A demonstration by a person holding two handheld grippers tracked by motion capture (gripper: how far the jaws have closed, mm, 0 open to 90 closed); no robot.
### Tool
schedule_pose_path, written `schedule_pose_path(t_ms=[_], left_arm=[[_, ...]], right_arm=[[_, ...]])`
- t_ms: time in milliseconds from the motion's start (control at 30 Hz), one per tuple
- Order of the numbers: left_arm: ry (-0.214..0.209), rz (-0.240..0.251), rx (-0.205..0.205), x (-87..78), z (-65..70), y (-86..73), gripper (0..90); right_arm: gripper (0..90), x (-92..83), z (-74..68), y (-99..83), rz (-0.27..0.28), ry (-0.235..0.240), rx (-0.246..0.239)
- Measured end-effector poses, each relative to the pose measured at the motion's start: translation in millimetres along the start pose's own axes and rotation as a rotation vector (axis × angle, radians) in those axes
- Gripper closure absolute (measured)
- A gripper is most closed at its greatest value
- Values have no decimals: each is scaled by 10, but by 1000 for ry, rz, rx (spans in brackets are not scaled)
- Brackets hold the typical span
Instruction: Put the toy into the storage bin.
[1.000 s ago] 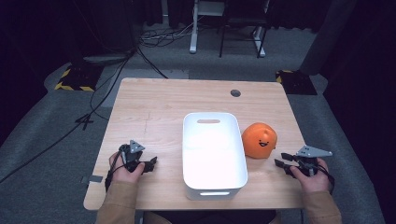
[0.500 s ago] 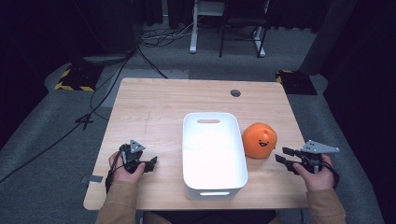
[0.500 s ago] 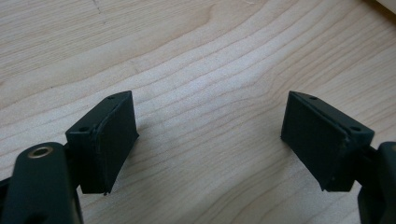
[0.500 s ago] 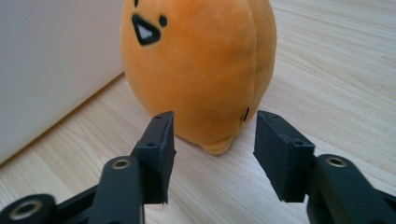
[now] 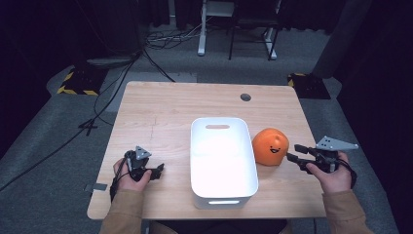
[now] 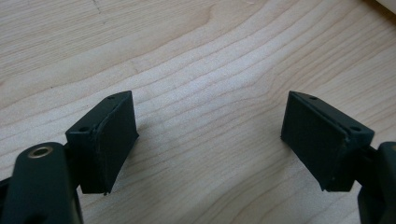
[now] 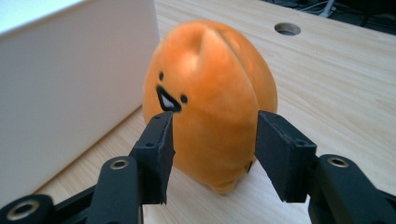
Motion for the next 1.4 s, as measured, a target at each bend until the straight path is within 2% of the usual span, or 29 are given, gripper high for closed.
schedule_pose_path(t_ms=[167, 200, 300, 500, 667, 900, 967, 1067, 1133, 1400], left_arm=[[0, -1, 2, -1, -1, 0, 186], [0, -1, 1, -1, -1, 0, 187], [0, 0, 1, 0, -1, 0, 186], [0, -1, 1, 0, -1, -1, 186], [1, -1, 2, -1, -2, 0, 186], [0, -1, 2, -1, -1, 0, 186], [0, -1, 1, -1, -1, 0, 186], [0, -1, 2, -1, -1, 0, 186], [0, -1, 2, 0, -1, -1, 186], [0, -1, 2, -1, -1, 0, 187]], right_arm=[[483, 37, -23, 97, 9, 9, -17], [484, 53, -36, 142, 11, 14, -32], [491, 72, -48, 191, 26, 13, -33], [550, 148, 20, 342, 42, 15, -48], [564, 217, 61, 418, 55, 25, -54], [563, 401, 137, 417, 9, 21, -63], [597, 443, 153, 406, 1, 23, -61], [729, 455, 141, 409, -4, 48, -64], [804, 418, 113, 427, 7, 60, -93], [823, 268, 78, 492, 21, 45, -137]])
Point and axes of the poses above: each handheld gripper's, and its own axes: x roughly forward along the jaws, y roughly out of its top, z roughly to its right, the point moved 5 cm from there along x, roughly forward along the jaws, and after that the axes turned 10 degrees about y, right-handed, at the moved point
